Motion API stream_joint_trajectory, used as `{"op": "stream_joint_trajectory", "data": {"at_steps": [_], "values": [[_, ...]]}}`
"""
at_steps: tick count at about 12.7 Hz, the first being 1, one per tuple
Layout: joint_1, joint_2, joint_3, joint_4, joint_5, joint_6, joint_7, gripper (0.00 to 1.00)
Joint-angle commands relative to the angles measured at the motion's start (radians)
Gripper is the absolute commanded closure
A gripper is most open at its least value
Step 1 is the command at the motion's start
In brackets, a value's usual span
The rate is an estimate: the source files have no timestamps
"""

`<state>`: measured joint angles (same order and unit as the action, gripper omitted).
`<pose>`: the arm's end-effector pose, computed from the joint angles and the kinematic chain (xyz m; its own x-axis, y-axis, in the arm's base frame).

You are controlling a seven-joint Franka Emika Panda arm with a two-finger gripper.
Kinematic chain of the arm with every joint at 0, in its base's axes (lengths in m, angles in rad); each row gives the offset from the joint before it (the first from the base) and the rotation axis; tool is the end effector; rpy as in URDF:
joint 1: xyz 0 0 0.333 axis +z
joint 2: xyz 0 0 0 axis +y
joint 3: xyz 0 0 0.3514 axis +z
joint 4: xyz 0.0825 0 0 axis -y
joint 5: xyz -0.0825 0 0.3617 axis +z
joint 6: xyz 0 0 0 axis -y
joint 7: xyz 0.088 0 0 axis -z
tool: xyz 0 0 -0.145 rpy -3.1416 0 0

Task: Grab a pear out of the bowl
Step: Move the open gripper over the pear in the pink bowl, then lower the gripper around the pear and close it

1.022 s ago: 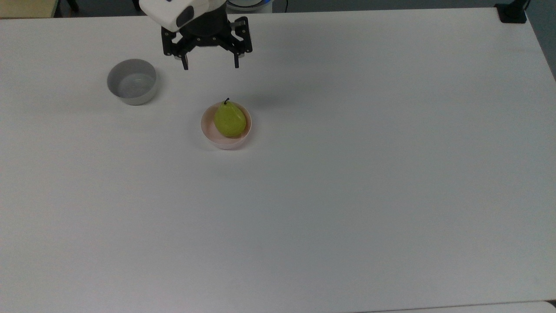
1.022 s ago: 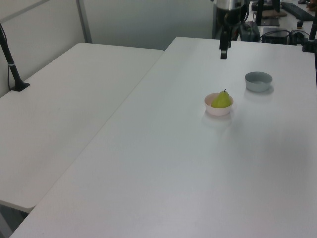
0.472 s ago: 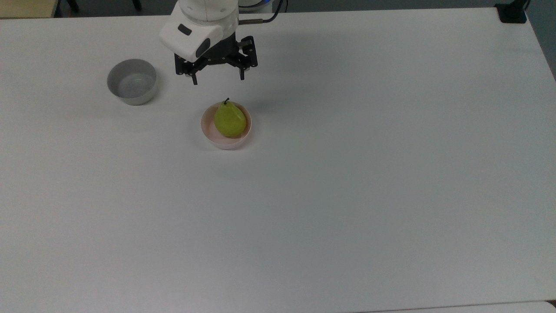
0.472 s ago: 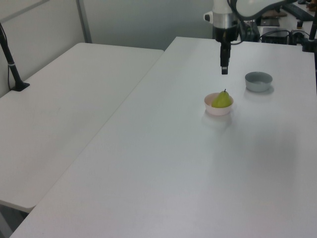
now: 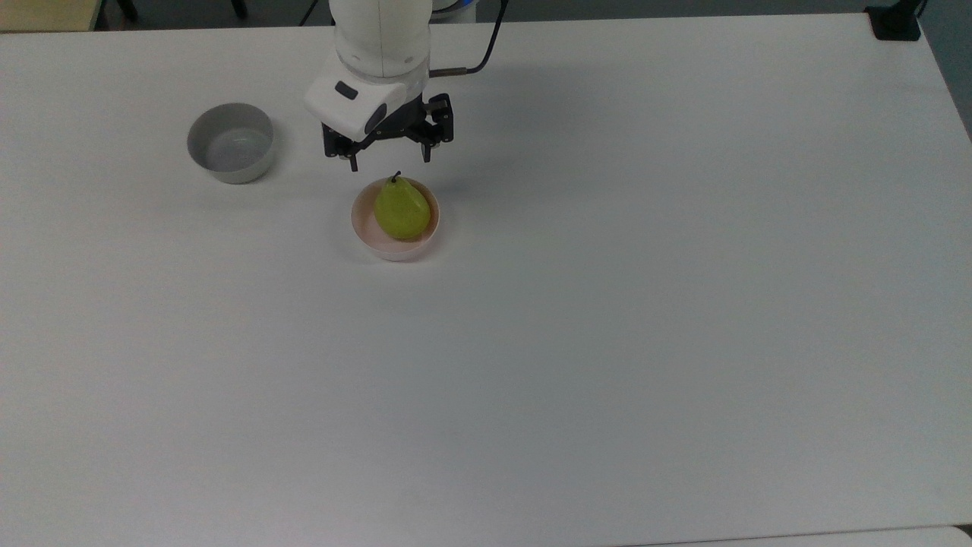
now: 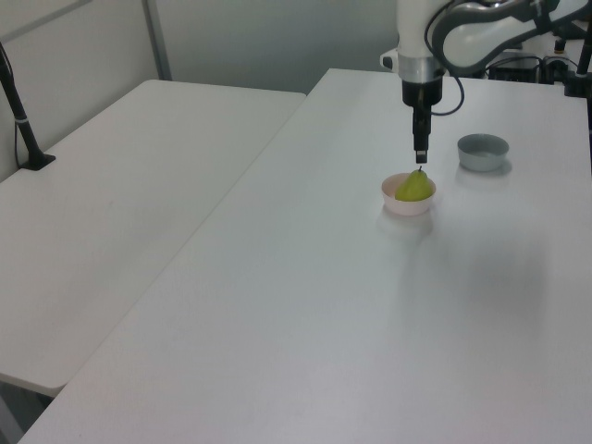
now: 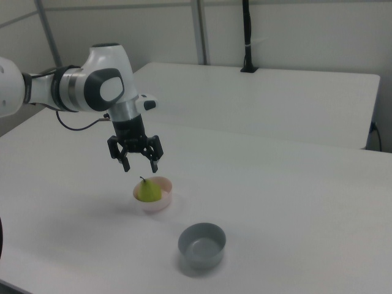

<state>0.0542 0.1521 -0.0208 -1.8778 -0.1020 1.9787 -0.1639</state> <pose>0.5763 0.0097 0.4327 0.9697 0.2347 -0.0678 0.2400 -0.9671 0.0845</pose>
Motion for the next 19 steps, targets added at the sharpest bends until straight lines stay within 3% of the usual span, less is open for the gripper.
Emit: {"op": "stream_joint_trajectory", "data": {"at_steps": [1,11,19], "values": [[0.003,0.026,0.009,-0.029,-0.018,0.069,-0.009,0.12],[0.004,0.098,0.019,-0.034,-0.030,0.132,-0.008,0.28],[0.000,0.119,0.019,-0.034,-0.044,0.151,-0.008,0.30]]}}
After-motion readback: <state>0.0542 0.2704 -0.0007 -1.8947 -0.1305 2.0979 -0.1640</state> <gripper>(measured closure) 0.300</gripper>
